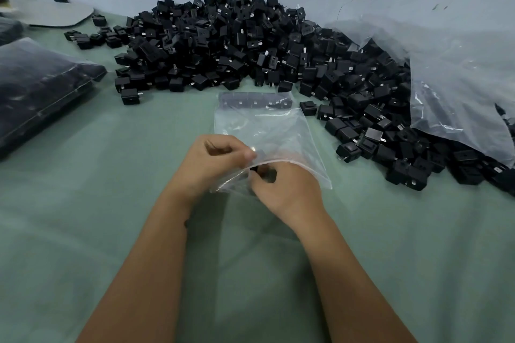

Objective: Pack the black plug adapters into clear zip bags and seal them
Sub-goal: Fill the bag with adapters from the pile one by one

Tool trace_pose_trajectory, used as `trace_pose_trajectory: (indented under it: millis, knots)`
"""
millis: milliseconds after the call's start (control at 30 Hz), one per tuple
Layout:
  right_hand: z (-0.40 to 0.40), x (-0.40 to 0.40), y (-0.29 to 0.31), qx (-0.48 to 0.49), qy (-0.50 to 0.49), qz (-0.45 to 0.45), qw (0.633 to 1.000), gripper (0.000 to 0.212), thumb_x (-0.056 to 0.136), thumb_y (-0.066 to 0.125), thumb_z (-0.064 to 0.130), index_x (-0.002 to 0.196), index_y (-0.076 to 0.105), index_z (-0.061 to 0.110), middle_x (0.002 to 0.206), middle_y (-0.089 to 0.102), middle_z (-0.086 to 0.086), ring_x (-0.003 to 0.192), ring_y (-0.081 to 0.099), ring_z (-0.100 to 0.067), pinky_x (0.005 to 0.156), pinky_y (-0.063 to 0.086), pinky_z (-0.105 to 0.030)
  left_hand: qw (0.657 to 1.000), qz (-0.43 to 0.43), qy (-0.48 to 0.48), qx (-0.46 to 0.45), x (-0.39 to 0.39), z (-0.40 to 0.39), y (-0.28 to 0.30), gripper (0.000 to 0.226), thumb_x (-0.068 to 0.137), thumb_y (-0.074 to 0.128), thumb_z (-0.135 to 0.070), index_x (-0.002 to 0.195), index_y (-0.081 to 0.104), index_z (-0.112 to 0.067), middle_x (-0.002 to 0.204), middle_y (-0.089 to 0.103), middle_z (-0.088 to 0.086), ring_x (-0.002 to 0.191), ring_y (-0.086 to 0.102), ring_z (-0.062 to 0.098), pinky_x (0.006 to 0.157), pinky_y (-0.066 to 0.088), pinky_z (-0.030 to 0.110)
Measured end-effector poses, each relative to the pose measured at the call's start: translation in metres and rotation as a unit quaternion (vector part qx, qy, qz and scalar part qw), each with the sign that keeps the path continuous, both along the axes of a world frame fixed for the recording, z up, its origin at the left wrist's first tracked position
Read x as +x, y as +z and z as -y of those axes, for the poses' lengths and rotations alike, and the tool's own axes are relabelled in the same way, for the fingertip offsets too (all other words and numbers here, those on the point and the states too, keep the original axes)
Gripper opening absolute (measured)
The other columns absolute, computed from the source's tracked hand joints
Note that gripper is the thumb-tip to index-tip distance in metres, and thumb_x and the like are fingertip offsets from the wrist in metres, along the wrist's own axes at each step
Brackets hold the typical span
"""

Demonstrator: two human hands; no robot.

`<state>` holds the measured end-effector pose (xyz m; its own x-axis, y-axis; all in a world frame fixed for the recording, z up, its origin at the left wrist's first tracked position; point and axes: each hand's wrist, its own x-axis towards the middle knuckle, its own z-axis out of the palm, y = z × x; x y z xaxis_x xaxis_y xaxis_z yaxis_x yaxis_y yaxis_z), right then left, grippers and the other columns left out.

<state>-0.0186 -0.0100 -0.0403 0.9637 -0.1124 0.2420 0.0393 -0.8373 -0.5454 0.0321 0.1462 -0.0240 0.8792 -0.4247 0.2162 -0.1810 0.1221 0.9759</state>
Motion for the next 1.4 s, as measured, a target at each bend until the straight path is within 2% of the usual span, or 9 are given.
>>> trace_pose_trajectory:
  millis: [100, 200, 300, 400, 533, 800, 1033, 1300, 1400]
  knots:
    - [0.002, -0.003, -0.002, -0.005, 0.012, -0.038, 0.999, 0.021, 0.081, 0.057, 0.045, 0.072, 0.062, 0.026, 0.068, 0.060, 0.011, 0.064, 0.053, -0.005, 0.054, 0.038, -0.020, 0.979, -0.024, 0.199, -0.031, 0.009, -0.002, -0.006, 0.031, 0.085, 0.052, -0.038, 0.071, 0.074, -0.023, 0.063, 0.061, -0.008, 0.062, 0.054, 0.008, 0.060, 0.043, 0.019]
    - [0.001, -0.001, -0.001, -0.030, 0.024, -0.020, 0.999, 0.013, 0.079, 0.058, 0.039, 0.084, 0.066, 0.031, 0.081, 0.061, 0.014, 0.078, 0.054, -0.009, 0.064, 0.042, -0.023, 0.911, -0.005, 0.384, 0.152, 0.015, -0.005, -0.016, 0.016, 0.088, 0.053, -0.028, 0.084, 0.068, -0.030, 0.067, 0.061, -0.013, 0.060, 0.053, 0.008, 0.055, 0.040, 0.023]
    - [-0.004, 0.004, -0.001, -0.057, 0.063, -0.005, 0.996, 0.019, 0.084, 0.056, 0.037, 0.101, 0.063, 0.031, 0.104, 0.059, 0.010, 0.101, 0.049, -0.016, 0.086, 0.042, -0.032, 0.883, 0.036, 0.338, 0.323, 0.017, -0.004, -0.022, 0.030, 0.092, 0.048, -0.026, 0.121, 0.057, -0.024, 0.081, 0.064, -0.001, 0.084, 0.060, 0.027, 0.077, 0.049, 0.041]
    - [-0.006, 0.017, 0.000, -0.114, 0.094, -0.019, 0.989, 0.022, 0.086, 0.052, 0.025, 0.107, 0.060, 0.024, 0.112, 0.059, 0.003, 0.107, 0.046, -0.022, 0.092, 0.038, -0.035, 0.885, 0.031, 0.326, 0.330, 0.018, -0.002, -0.021, 0.033, 0.099, 0.038, -0.026, 0.130, 0.050, -0.024, 0.082, 0.067, 0.008, 0.090, 0.060, 0.034, 0.088, 0.047, 0.047]
    - [-0.014, 0.043, 0.010, -0.154, 0.104, -0.029, 0.982, 0.015, 0.085, 0.043, 0.018, 0.093, 0.056, 0.022, 0.090, 0.055, 0.005, 0.089, 0.052, -0.021, 0.083, 0.046, -0.036, 0.911, 0.025, 0.282, 0.301, 0.015, 0.000, -0.020, 0.033, 0.101, 0.044, -0.030, 0.133, 0.045, -0.029, 0.066, 0.062, -0.001, 0.078, 0.061, 0.028, 0.079, 0.051, 0.046]
    - [-0.029, 0.091, 0.010, -0.142, 0.092, -0.023, 0.985, 0.022, 0.092, 0.045, 0.017, 0.111, 0.055, 0.016, 0.099, 0.061, -0.003, 0.092, 0.059, -0.022, 0.081, 0.047, -0.035, 0.934, 0.051, 0.226, 0.273, 0.020, 0.003, -0.026, 0.038, 0.098, 0.049, -0.021, 0.128, 0.049, -0.044, 0.049, 0.051, -0.009, 0.049, 0.046, 0.011, 0.059, 0.043, 0.033]
    - [-0.023, 0.122, 0.000, -0.152, 0.096, -0.065, 0.982, 0.052, 0.095, 0.042, 0.020, 0.147, 0.033, 0.023, 0.157, 0.026, -0.002, 0.145, 0.019, -0.020, 0.119, 0.012, -0.039, 0.936, 0.044, 0.226, 0.266, 0.026, 0.003, -0.030, 0.034, 0.097, 0.050, -0.020, 0.123, 0.063, -0.038, 0.066, 0.060, -0.009, 0.064, 0.055, 0.018, 0.068, 0.046, 0.030]
    - [-0.009, 0.058, 0.001, -0.180, 0.121, -0.076, 0.973, 0.039, 0.098, 0.038, 0.033, 0.134, 0.050, 0.025, 0.148, 0.040, -0.005, 0.136, 0.037, -0.026, 0.113, 0.030, -0.039, 0.890, 0.077, 0.283, 0.348, 0.023, 0.001, -0.024, 0.034, 0.092, 0.050, -0.014, 0.113, 0.072, -0.029, 0.090, 0.074, 0.006, 0.089, 0.065, 0.032, 0.086, 0.050, 0.038]
    - [0.003, 0.014, 0.007, -0.123, 0.107, -0.038, 0.986, 0.028, 0.095, 0.042, 0.030, 0.114, 0.062, 0.026, 0.118, 0.062, 0.002, 0.109, 0.056, -0.021, 0.092, 0.043, -0.029, 0.865, 0.097, 0.287, 0.400, 0.024, 0.001, -0.024, 0.034, 0.092, 0.050, -0.013, 0.112, 0.073, -0.028, 0.107, 0.074, 0.005, 0.102, 0.063, 0.031, 0.094, 0.046, 0.039]
